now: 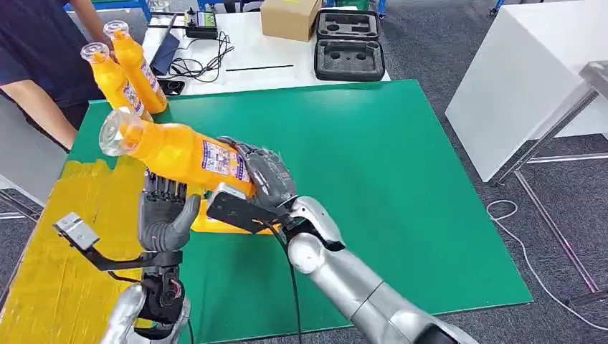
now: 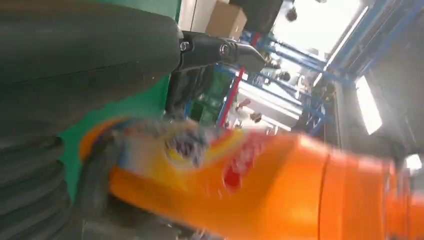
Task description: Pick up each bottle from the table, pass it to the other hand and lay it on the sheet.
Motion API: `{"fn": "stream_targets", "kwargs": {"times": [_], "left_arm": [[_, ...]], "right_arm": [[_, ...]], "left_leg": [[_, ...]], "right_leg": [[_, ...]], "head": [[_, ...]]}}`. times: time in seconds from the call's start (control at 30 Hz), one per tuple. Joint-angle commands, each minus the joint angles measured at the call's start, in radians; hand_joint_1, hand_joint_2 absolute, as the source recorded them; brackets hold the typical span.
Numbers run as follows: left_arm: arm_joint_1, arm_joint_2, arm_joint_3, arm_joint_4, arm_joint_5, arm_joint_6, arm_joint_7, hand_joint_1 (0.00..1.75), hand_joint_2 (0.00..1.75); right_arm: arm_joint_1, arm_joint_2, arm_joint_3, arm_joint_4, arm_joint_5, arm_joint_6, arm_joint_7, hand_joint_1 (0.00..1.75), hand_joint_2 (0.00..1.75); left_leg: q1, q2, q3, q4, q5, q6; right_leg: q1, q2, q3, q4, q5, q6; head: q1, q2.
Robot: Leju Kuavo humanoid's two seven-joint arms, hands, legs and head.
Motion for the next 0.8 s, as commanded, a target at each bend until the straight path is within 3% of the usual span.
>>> {"fn": "stream_targets", "kwargs": {"times": [0.03,0.23,0.37,0.5,0.8], "left_arm": [[-0.106,-0.034,-0.045,0.112,0.008,-0.007,0.014,0.00,1.75],[-0.115,-0.044,-0.044,0.095,0.006,0.001,0.022,0.00,1.75],[-0.125,-0.052,-0.028,0.094,-0.006,0.013,0.023,0.00,1.75],[-0.117,-0.054,-0.004,0.091,-0.018,0.019,0.022,0.00,1.75],[-0.068,-0.043,0.060,0.024,-0.051,0.059,-0.009,0.00,1.75]], "right_arm": [[-0.129,0.017,0.098,0.171,-0.026,0.022,0.066,1.75,1.75],[-0.133,0.017,0.131,0.175,-0.046,0.026,0.090,1.75,1.75],[-0.140,0.017,0.225,0.198,-0.075,0.045,0.120,1.75,1.75],[-0.103,0.017,0.363,0.176,-0.025,0.054,0.170,1.75,1.75],[-0.010,0.017,0.519,0.124,0.102,0.096,0.208,1.75,1.75]], "left_leg": [[0.000,-0.001,0.001,0.001,0.000,-0.001],[0.000,-0.003,0.002,0.000,-0.001,-0.001],[0.001,-0.003,0.003,0.001,-0.001,-0.001],[0.001,-0.001,0.004,0.000,-0.002,-0.001],[0.001,0.000,0.002,-0.001,-0.001,-0.001]], "right_leg": [[0.000,-0.001,0.001,0.000,-0.001,-0.001],[0.000,-0.002,0.003,0.000,-0.001,-0.002],[0.001,-0.002,0.003,0.000,-0.001,-0.002],[0.001,0.000,0.004,-0.001,-0.001,-0.002],[0.001,0.000,0.002,-0.002,-0.001,-0.001]], "head": [[0.000,0.000],[0.000,0.000],[0.000,0.000],[0.000,0.000],[0.000,0.000]]}}
